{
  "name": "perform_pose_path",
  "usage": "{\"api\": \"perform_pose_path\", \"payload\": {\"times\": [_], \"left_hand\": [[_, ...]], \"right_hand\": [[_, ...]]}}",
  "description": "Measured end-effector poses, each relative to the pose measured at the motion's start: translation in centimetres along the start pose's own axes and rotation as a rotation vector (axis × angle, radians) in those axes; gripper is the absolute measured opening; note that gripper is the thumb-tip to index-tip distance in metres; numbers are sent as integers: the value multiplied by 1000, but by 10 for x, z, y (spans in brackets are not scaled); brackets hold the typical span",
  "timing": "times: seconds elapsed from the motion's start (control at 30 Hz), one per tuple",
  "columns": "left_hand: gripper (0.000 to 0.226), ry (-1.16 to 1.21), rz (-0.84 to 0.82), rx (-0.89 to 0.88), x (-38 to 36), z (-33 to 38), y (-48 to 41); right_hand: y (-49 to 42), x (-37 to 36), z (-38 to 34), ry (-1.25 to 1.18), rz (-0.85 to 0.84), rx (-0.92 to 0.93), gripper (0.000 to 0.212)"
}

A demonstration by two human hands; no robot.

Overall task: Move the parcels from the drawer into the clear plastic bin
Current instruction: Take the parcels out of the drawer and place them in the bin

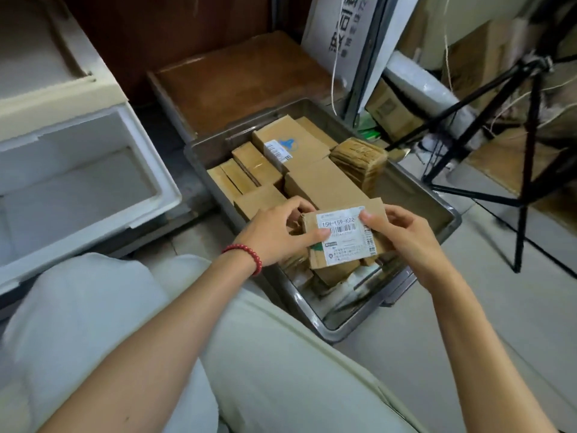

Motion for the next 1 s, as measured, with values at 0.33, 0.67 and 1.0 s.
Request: {"api": "perform_pose_path", "payload": {"times": [0.33,0.67,1.0], "left_hand": [[46,-104,-187,-106,-23,10,-14],[34,-625,105,-76,6,-4,0],[38,-760,399,53,61,-5,58]], "right_hand": [[2,21,9,127,-172,112,54],[-5,-4,-1,180,-115,138,48],[6,-67,-39,591,-150,352,51]]}}
Point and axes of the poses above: each hand's wrist, its own y-axis away from the middle knuckle, its own x-axis out of the back of the hand, z = x × y, the point moved 3 cm from there along -y, towards the middle knuckle, and after that the axes turned 6 degrees about -z, right-handed, at the moved point
